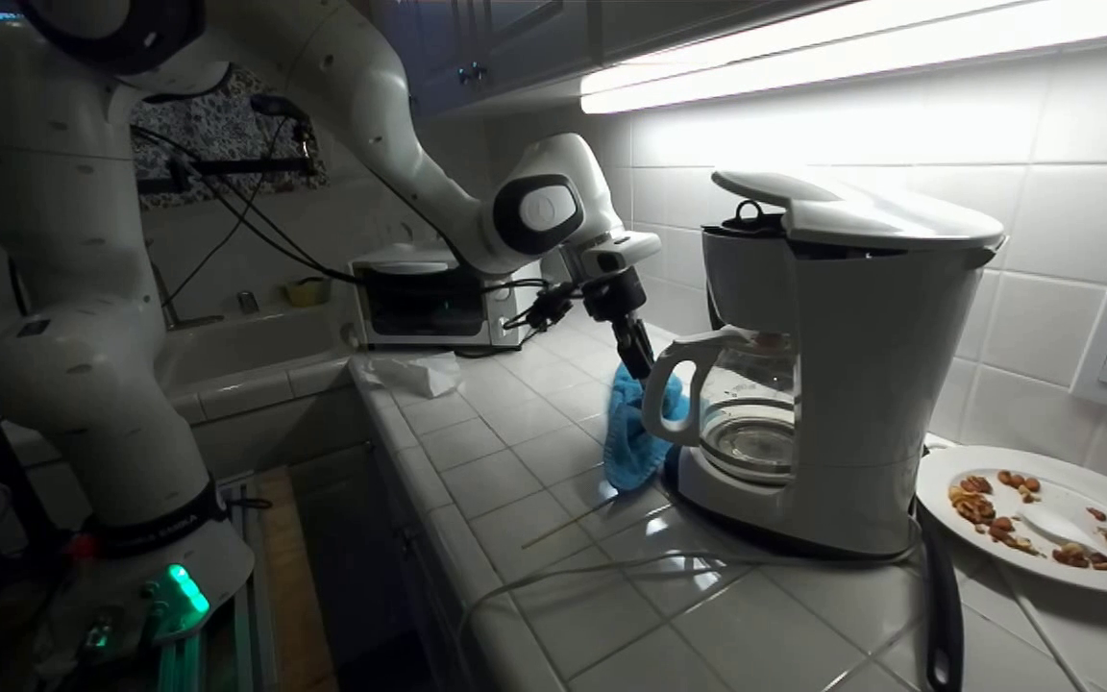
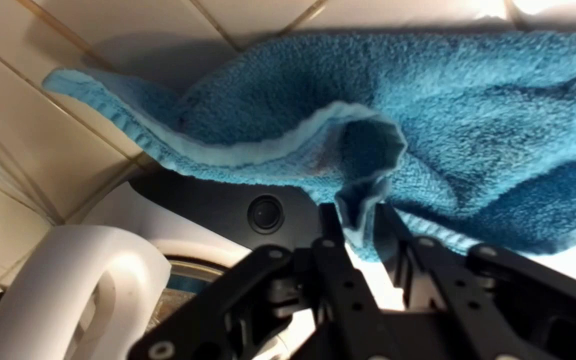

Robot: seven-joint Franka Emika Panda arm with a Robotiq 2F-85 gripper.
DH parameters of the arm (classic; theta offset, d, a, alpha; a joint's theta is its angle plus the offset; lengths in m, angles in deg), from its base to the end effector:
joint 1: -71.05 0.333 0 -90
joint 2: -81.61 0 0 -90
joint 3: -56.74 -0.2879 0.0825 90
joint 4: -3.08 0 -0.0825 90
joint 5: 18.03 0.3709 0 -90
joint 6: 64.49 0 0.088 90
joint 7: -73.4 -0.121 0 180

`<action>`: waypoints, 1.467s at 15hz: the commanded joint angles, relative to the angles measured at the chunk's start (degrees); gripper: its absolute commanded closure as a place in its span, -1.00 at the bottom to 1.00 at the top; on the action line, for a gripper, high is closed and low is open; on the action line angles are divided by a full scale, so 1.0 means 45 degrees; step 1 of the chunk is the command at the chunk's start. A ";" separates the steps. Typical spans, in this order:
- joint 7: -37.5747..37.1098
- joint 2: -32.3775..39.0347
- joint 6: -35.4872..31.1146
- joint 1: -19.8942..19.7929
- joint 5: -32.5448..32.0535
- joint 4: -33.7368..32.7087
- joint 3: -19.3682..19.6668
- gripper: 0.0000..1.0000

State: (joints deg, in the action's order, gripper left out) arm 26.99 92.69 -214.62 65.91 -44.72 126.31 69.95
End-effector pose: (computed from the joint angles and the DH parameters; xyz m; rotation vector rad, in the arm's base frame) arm 0.5493 -0.1732 0.3086 2.6523 -1.0369 0.4896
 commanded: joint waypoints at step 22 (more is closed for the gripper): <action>-0.0138 0.1103 -0.2622 0.1317 0.0294 0.0893 -0.0033 0.56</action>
State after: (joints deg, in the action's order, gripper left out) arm 23.98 97.26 -224.83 71.30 -46.90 129.04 69.80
